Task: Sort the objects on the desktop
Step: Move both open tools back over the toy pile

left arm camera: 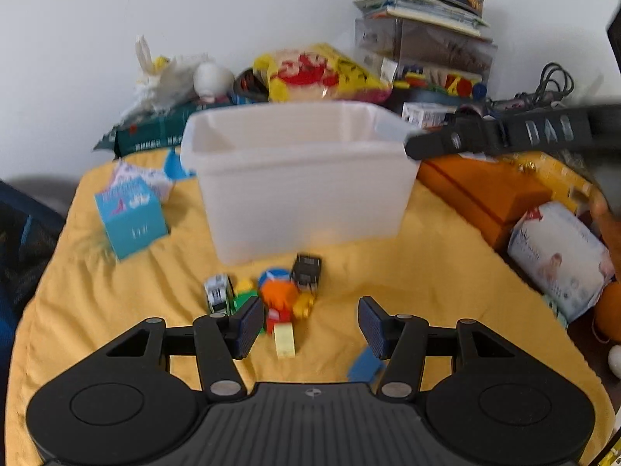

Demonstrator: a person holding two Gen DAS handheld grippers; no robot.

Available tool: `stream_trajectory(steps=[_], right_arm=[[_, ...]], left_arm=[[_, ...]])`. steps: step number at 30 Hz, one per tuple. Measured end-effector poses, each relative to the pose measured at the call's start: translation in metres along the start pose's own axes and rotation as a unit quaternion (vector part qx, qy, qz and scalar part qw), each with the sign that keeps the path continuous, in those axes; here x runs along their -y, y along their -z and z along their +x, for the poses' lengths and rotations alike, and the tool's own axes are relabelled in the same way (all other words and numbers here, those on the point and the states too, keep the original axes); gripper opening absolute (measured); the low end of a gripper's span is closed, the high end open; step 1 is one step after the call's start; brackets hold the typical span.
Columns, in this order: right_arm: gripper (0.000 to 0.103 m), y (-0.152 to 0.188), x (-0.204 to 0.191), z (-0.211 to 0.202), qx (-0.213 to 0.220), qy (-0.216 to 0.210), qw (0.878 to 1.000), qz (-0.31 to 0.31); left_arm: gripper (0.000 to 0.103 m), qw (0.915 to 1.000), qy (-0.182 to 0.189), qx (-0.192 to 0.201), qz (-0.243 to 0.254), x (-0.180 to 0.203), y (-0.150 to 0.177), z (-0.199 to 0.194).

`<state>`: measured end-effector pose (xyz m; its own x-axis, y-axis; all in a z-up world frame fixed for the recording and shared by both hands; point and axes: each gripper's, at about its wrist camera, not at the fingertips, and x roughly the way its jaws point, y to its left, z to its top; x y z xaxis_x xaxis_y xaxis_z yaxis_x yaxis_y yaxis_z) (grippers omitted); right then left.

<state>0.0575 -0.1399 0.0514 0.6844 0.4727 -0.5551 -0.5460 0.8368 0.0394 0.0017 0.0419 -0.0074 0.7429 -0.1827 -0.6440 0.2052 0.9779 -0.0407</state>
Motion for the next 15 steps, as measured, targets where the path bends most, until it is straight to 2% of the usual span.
stream_trajectory(steps=[6,10,15], right_arm=[[0.051,0.059,-0.014,0.03,-0.074,-0.002,0.997,-0.019],[0.05,0.085,-0.022,0.04,-0.11,-0.015,0.994,-0.017],[0.05,0.097,-0.025,0.042,-0.118,-0.002,0.993,-0.026]], left_arm=[[0.058,0.9993,-0.02,-0.033,0.003,0.001,0.022,0.02],[0.058,0.998,-0.029,-0.057,0.003,0.002,0.035,0.027],[0.058,0.9967,-0.04,-0.068,0.018,0.004,0.039,0.029]])
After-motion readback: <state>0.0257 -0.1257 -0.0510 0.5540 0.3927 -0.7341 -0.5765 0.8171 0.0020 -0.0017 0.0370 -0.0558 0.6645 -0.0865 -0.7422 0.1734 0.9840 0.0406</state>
